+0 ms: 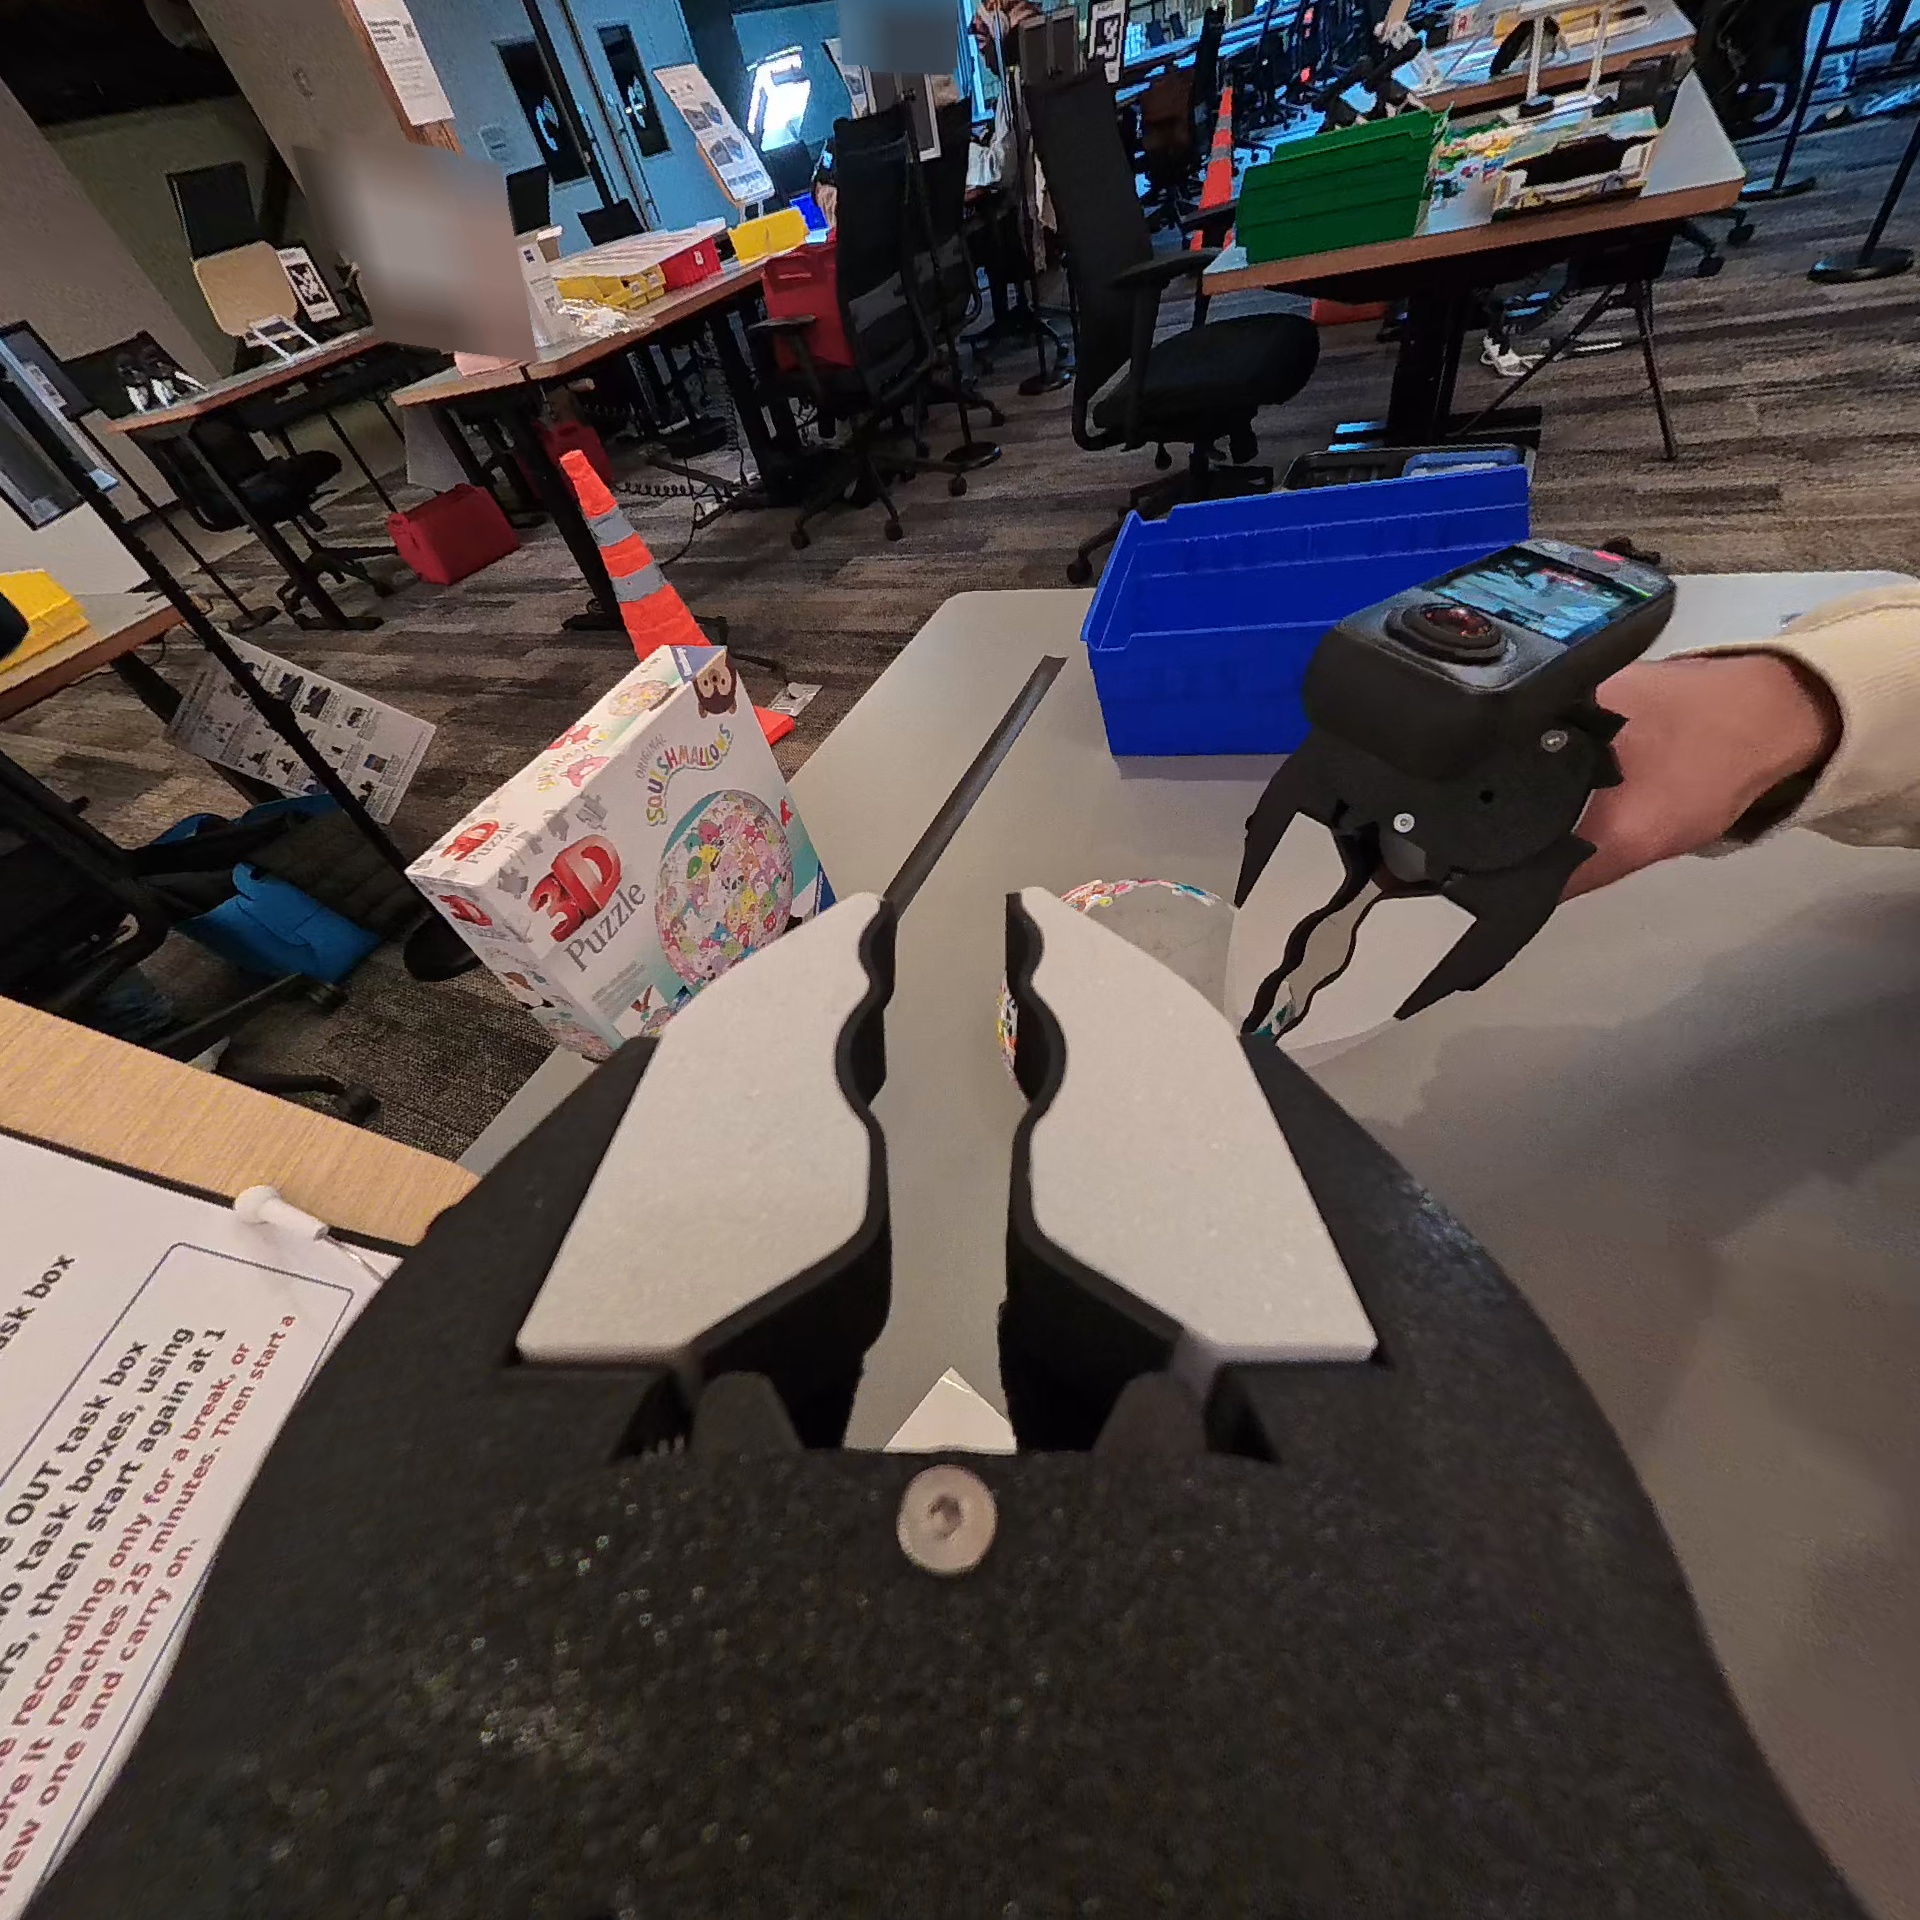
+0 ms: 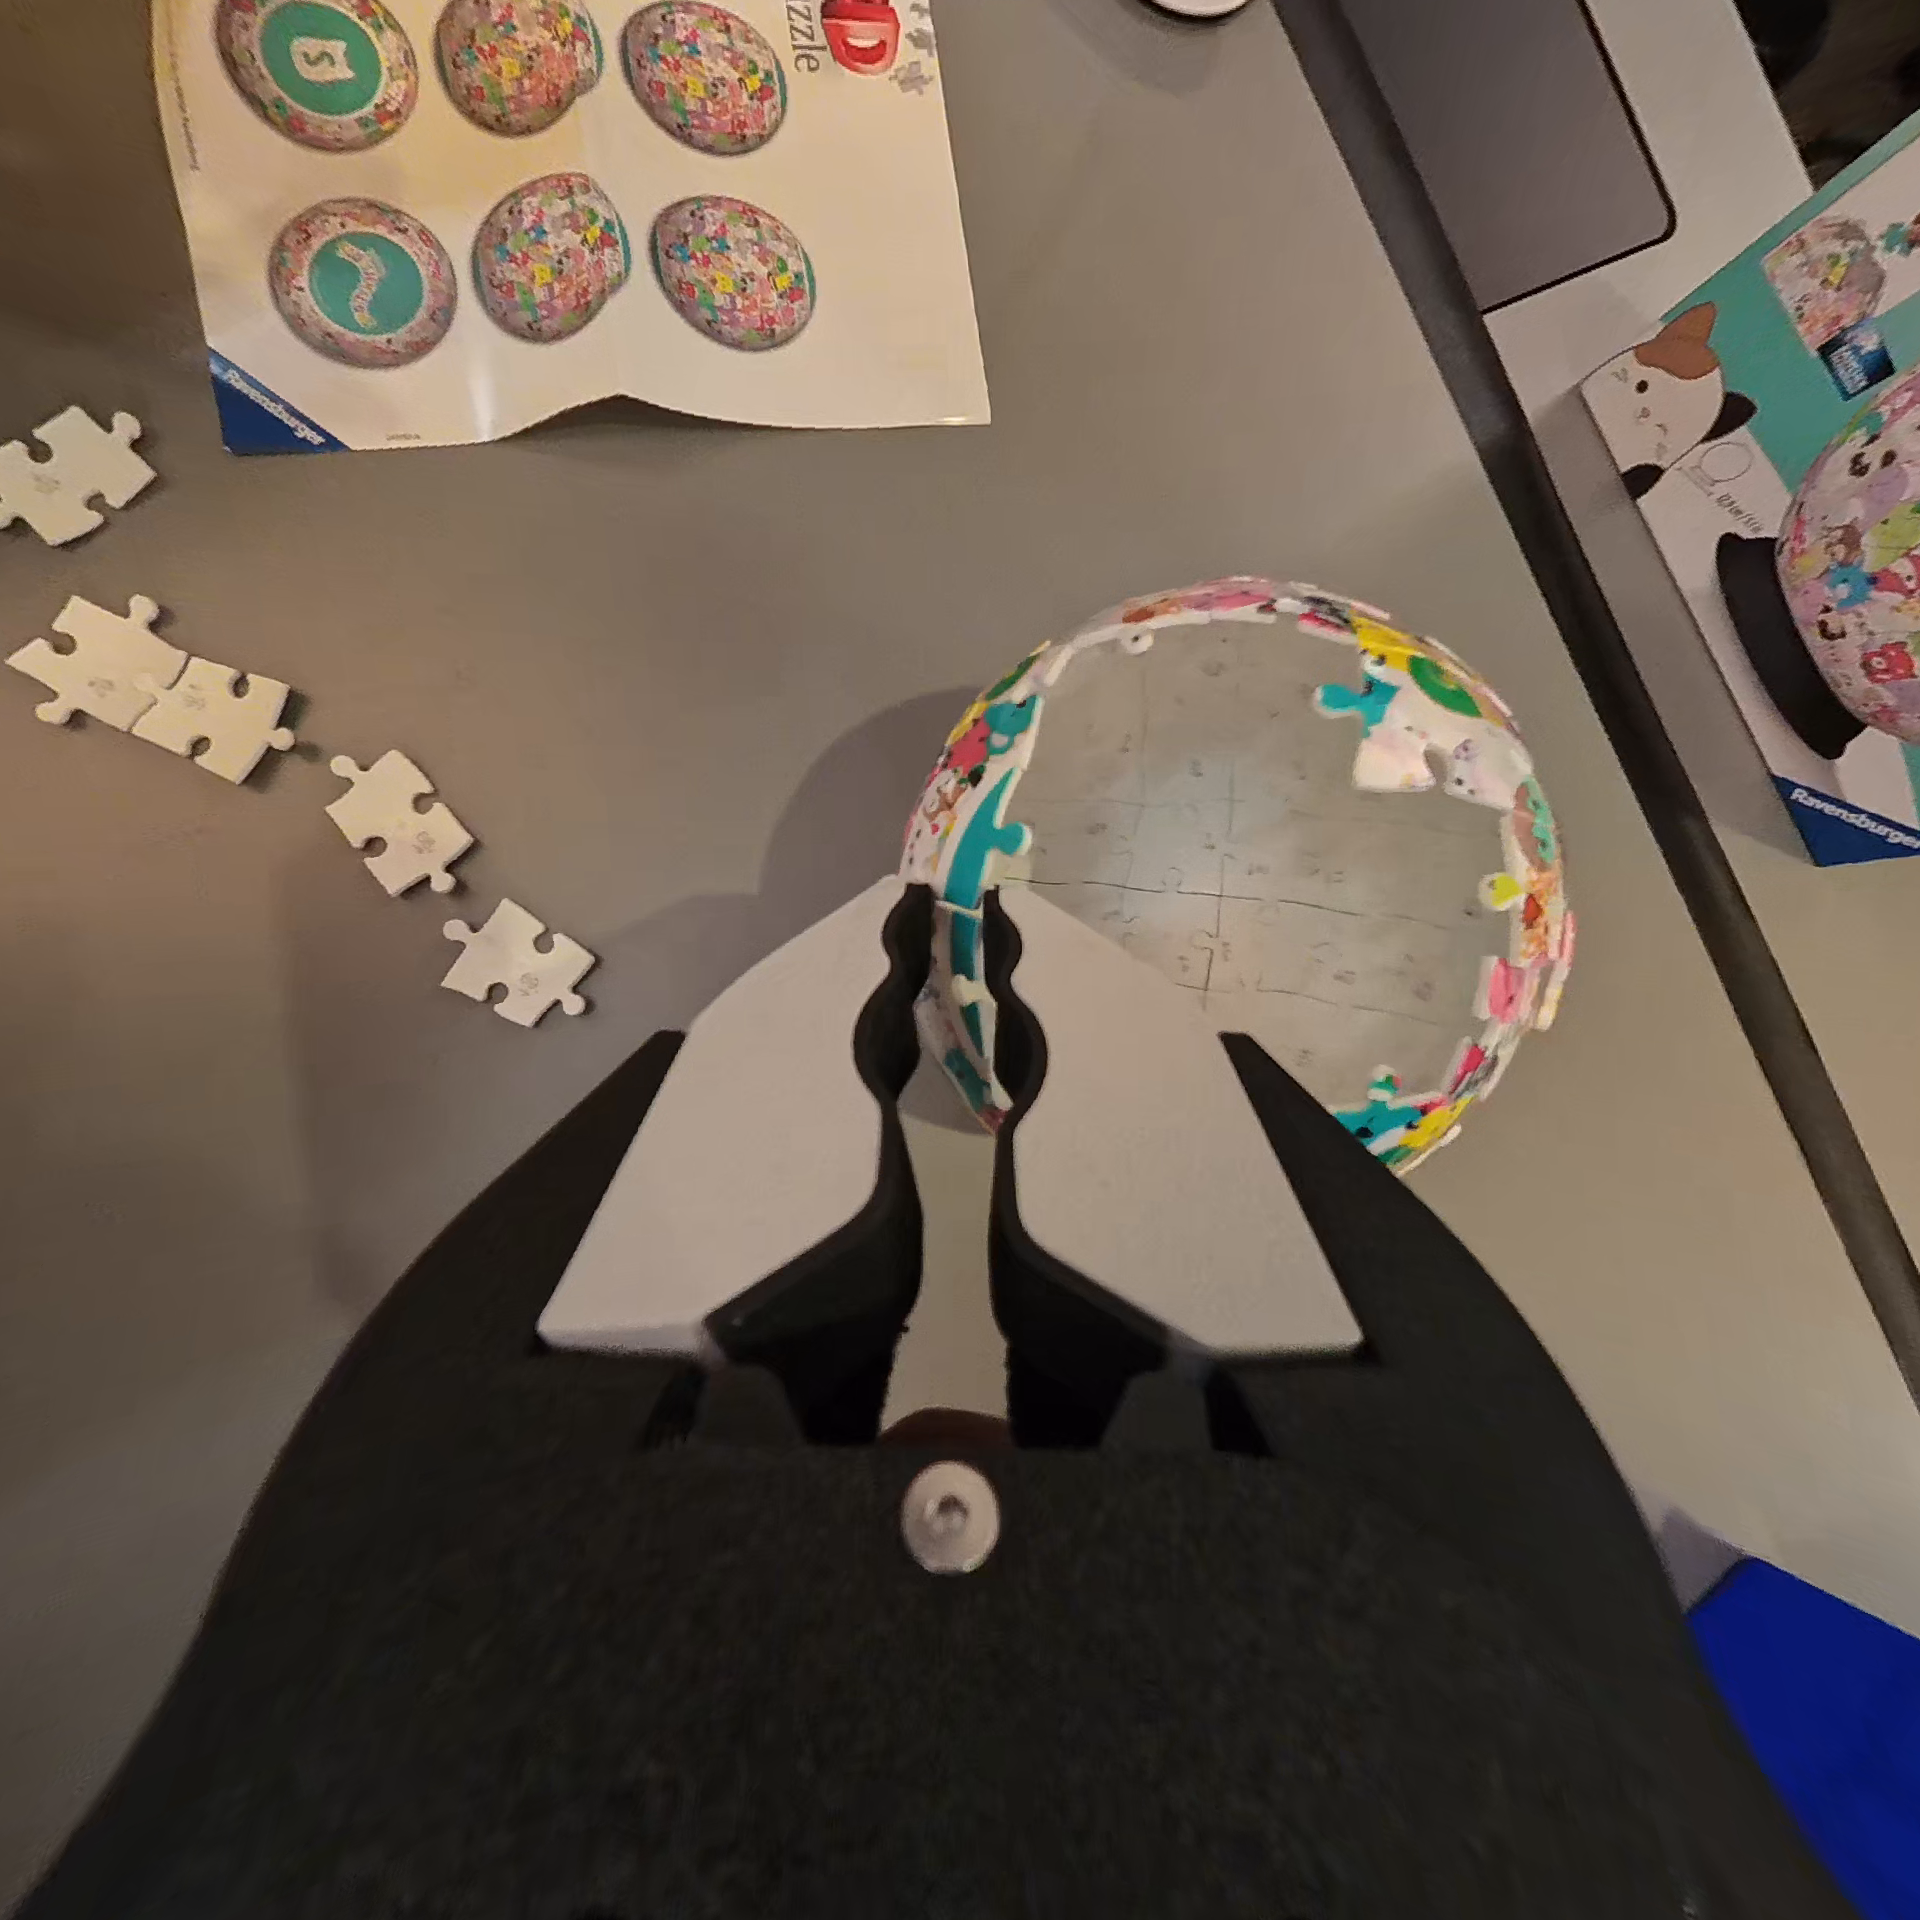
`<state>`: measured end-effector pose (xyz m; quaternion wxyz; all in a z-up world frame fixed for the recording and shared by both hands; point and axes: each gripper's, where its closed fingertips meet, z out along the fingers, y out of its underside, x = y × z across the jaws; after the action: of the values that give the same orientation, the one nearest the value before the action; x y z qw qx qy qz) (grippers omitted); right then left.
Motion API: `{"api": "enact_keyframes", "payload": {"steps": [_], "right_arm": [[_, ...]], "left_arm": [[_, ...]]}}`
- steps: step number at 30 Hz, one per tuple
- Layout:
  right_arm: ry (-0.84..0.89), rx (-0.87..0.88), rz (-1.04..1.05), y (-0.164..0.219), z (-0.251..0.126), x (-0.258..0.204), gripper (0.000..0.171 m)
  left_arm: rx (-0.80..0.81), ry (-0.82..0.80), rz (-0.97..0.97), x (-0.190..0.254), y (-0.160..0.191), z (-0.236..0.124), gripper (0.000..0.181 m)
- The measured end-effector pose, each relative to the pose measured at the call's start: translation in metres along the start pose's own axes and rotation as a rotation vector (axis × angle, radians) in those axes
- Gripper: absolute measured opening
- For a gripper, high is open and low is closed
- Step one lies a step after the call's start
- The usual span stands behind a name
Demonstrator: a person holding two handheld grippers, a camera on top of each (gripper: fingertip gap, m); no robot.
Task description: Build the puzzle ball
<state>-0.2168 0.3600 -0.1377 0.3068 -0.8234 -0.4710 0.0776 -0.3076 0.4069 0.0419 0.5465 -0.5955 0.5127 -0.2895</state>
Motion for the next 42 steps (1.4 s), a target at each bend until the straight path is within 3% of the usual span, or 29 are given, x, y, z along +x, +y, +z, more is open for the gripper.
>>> {"api": "enact_keyframes", "payload": {"steps": [4,7,14,32,37,42], "right_arm": [[-0.054,-0.021,0.025,0.000,-0.001,0.000,0.010],[-0.084,-0.056,0.070,0.000,-0.001,-0.002,0.020],[0.015,-0.093,0.013,-0.002,0.005,0.000,0.014],[-0.311,-0.084,0.164,-0.003,0.009,-0.007,0.005],[-0.280,-0.094,0.140,-0.001,0.002,-0.004,0.015],[-0.073,-0.006,0.043,0.001,-0.025,0.013,0.017]], "left_arm": [[-0.002,0.000,0.001,0.000,0.000,0.000,0.019],[-0.001,-0.002,0.001,0.000,-0.001,-0.001,0.019],[0.009,-0.002,0.000,0.000,-0.003,-0.003,0.019],[0.015,-0.007,0.000,-0.002,-0.004,-0.007,0.019],[0.019,-0.009,-0.003,-0.003,-0.004,-0.006,0.019],[0.004,0.005,-0.035,0.002,0.001,-0.001,0.019]]}}
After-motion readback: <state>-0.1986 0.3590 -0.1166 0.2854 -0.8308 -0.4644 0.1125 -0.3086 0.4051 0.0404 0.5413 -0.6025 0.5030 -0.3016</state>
